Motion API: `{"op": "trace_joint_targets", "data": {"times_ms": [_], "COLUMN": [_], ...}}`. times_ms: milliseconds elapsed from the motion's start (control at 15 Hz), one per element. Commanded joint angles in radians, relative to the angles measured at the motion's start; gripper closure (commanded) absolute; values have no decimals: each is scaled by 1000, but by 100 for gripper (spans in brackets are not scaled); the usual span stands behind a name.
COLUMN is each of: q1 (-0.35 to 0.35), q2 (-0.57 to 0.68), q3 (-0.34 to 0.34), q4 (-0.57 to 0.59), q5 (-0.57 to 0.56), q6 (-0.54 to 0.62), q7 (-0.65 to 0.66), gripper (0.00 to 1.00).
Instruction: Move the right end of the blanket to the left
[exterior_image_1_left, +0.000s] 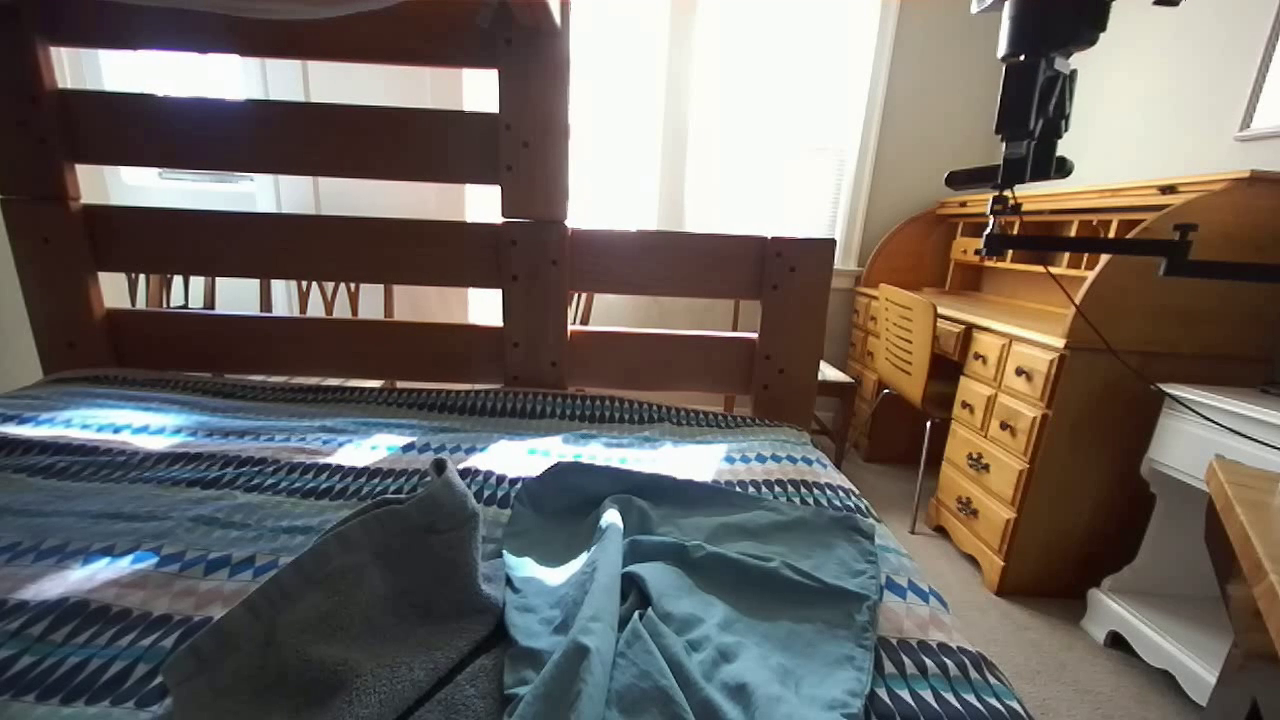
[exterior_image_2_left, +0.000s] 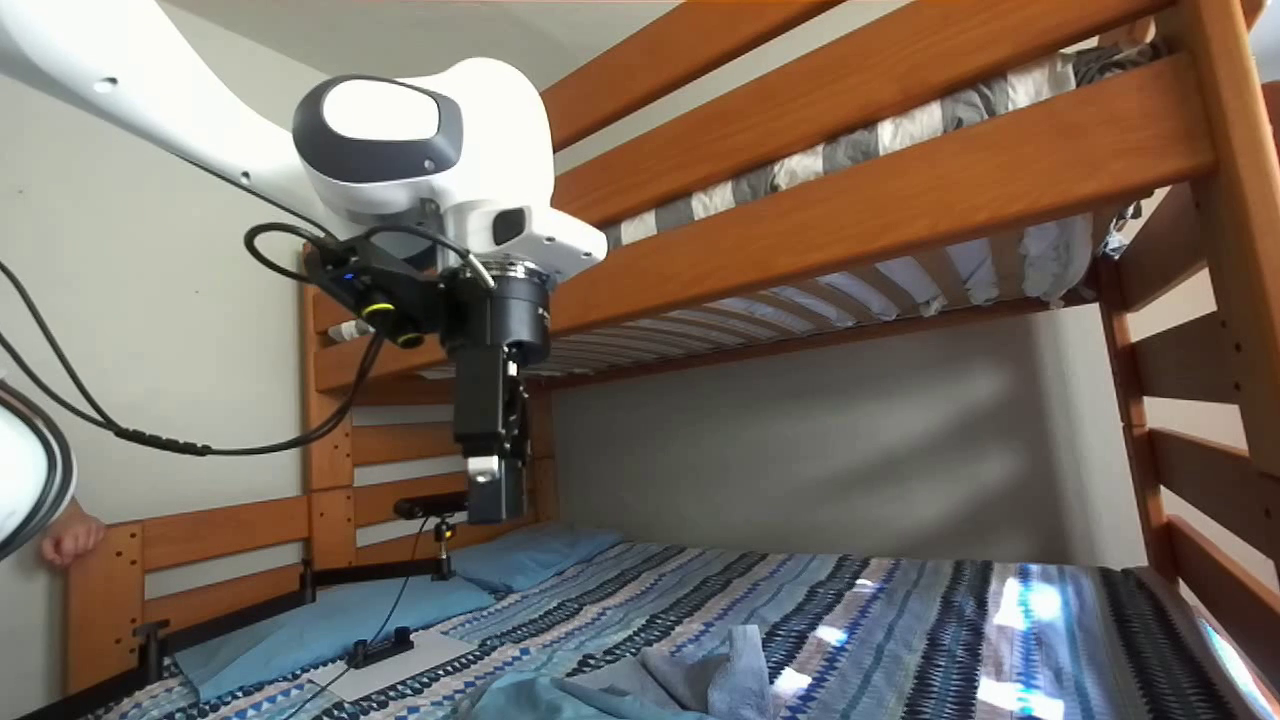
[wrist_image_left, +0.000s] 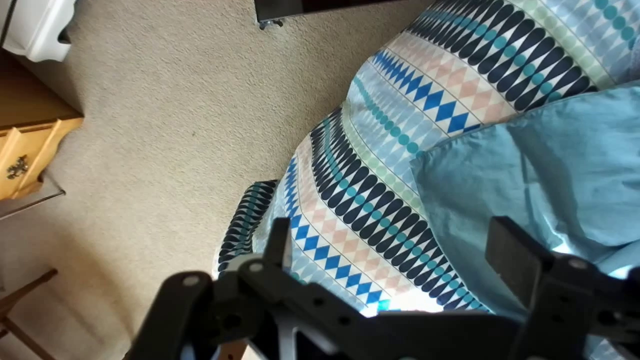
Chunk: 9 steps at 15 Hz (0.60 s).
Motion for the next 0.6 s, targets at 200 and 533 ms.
{"op": "trace_joint_targets", "data": {"times_ms": [200,533], "q1": [-3,-6], "q2": [241,428], "q3": [-12,-18], "q4": [48,118], "q5": [12,-14], "q6": [268,451], "q7": [84,149], "gripper": [0,0]}}
